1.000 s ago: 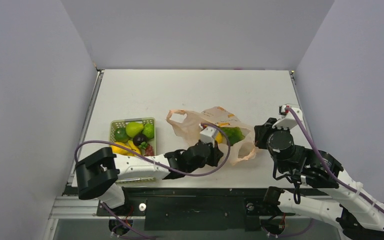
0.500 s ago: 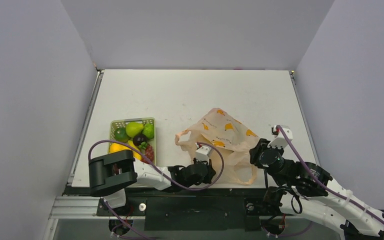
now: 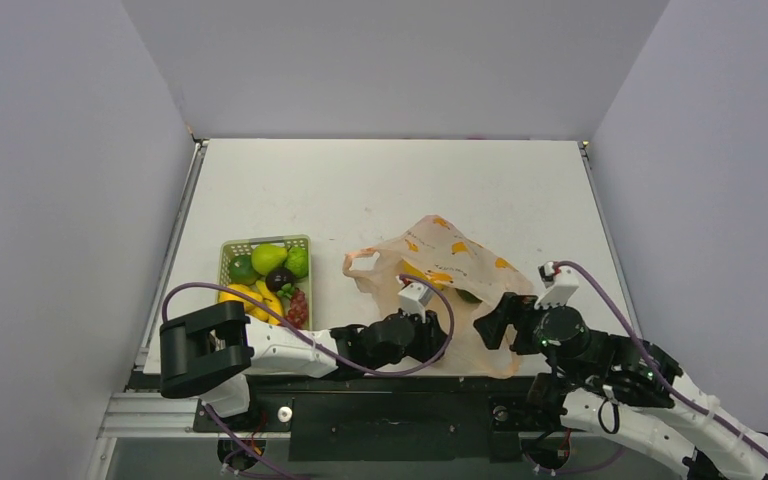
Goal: Take the fake fruits out of the plastic bag
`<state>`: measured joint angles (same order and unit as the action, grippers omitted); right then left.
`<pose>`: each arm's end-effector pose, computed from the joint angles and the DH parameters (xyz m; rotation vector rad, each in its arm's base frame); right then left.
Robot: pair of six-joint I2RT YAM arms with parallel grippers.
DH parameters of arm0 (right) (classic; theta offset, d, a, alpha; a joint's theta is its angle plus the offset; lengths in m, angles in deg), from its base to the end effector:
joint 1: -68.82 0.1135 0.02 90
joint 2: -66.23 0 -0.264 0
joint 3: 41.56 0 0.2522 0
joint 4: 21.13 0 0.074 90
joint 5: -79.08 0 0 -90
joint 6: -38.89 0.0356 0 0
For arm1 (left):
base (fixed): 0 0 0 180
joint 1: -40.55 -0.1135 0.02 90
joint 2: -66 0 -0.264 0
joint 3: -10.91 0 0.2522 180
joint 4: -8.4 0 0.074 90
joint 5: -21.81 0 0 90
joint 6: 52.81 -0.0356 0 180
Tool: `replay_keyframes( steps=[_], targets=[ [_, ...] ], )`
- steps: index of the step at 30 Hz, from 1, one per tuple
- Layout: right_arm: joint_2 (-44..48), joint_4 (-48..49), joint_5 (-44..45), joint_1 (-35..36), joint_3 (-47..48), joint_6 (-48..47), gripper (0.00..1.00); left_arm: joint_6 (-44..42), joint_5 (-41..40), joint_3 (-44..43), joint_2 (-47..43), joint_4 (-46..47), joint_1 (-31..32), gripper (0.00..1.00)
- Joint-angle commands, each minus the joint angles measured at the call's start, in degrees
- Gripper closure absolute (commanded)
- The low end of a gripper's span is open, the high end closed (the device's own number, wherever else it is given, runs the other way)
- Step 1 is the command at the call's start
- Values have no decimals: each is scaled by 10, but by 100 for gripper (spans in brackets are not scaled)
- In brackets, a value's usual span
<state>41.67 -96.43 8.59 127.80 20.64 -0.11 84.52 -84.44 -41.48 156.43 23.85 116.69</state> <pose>0.0436 0.0494 0.3115 0.0333 2.2730 0.6883 0.0864 -0.3088 0.1805 0.3317 2.1029 -1.1018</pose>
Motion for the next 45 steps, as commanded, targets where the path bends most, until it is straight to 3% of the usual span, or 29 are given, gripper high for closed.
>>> replay_keyframes(
  steps=[1, 4, 6, 7, 9, 10, 13, 17, 19, 22, 26, 28, 31, 33, 40, 45],
  targets=[
    [-39, 69, -48, 4, -48, -20, 13, 8, 45, -35, 10, 60, -1, 73],
    [-74, 51, 4, 4, -51, 17, 13, 21, 80, -48, 36, 94, 6, 73],
    [-83, 39, 61, 5, -53, 43, 26, 34, 84, -42, 52, 117, 10, 73],
    [-83, 26, 75, 5, -54, 55, 54, 46, 81, -36, 60, 140, 11, 73],
    [-85, -16, 109, 6, -52, 103, 95, 63, 78, -14, 66, 169, 7, 72],
    [-87, -36, 128, 7, -50, 143, 99, 68, 77, -1, 67, 173, 4, 72],
    [-86, -129, 139, 13, -52, 196, 100, 85, 76, 15, 61, 160, -18, 72],
    [-87, -170, 141, 21, -66, 206, 100, 67, 78, 22, 26, 130, -38, 68],
    [-97, -172, 141, 28, -63, 200, 100, 27, 85, -1, 4, 94, -35, 58],
    [-119, -171, 159, 49, -26, 171, 100, -35, 53, -73, -18, -13, -13, 53],
    [-101, -129, 135, 64, -14, 135, 100, -46, 8, -126, 4, -79, -11, 51],
    [-93, -114, 130, 65, -12, 131, 100, -43, -19, -150, 25, -95, -12, 55],
    [-92, -109, 131, 65, -3, 131, 100, -32, -49, -182, 64, -104, -13, 59],
    [-90, -105, 131, 66, 3, 132, 100, -23, -68, -187, 79, -100, -13, 55],
    [-85, -95, 126, 70, 7, 131, 100, -19, -126, -167, 112, -17, -14, 29],
    [-89, -87, 118, 74, 10, 127, 100, -20, -141, -177, 145, 23, -24, 22]
  ],
)
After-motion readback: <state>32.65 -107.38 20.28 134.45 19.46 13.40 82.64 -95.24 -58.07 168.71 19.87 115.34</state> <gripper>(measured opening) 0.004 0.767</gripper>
